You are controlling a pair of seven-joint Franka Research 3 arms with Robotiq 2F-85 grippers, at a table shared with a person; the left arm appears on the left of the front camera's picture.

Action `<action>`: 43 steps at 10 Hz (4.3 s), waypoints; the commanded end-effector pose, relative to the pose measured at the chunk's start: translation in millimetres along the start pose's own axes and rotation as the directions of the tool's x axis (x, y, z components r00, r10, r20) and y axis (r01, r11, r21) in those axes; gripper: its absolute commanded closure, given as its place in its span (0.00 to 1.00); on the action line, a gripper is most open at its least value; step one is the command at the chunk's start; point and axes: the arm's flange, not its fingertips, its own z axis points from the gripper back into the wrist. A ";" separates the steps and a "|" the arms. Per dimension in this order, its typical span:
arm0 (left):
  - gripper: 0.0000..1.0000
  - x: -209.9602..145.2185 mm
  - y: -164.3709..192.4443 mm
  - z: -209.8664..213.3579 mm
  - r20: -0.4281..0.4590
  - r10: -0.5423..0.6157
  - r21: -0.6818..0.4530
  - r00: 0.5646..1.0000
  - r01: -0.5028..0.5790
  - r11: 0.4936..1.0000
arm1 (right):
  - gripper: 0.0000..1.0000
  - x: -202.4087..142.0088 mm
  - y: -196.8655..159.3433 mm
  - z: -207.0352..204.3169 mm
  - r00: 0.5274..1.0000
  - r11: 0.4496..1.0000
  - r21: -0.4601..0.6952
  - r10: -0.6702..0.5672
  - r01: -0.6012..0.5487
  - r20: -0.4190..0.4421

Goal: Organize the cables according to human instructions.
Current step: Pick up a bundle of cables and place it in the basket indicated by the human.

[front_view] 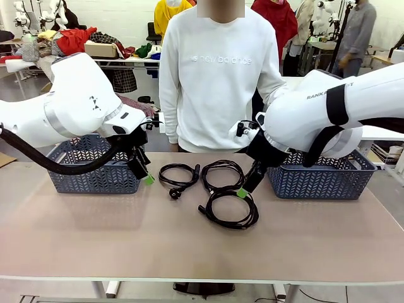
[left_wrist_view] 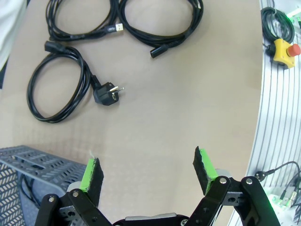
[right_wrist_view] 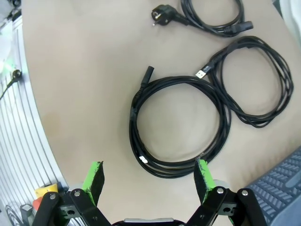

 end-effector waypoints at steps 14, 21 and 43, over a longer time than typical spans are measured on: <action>0.00 -1.3 0.4 1.4 0.000 0.003 0.000 1.000 -0.003 1.000 | 0.00 55.2 36.0 -105.0 0.959 0.996 -0.070 -0.071 0.053 -0.274; 0.00 -1.3 0.4 1.4 0.000 0.003 0.000 1.000 -0.003 1.000 | 0.00 54.2 38.4 -127.4 0.942 0.997 -0.070 -0.058 0.037 -0.331; 0.00 -1.3 0.4 1.4 0.000 0.003 0.000 1.000 -0.003 1.000 | 1.00 62.5 42.5 -138.6 0.927 0.992 -0.061 -0.125 0.110 -0.354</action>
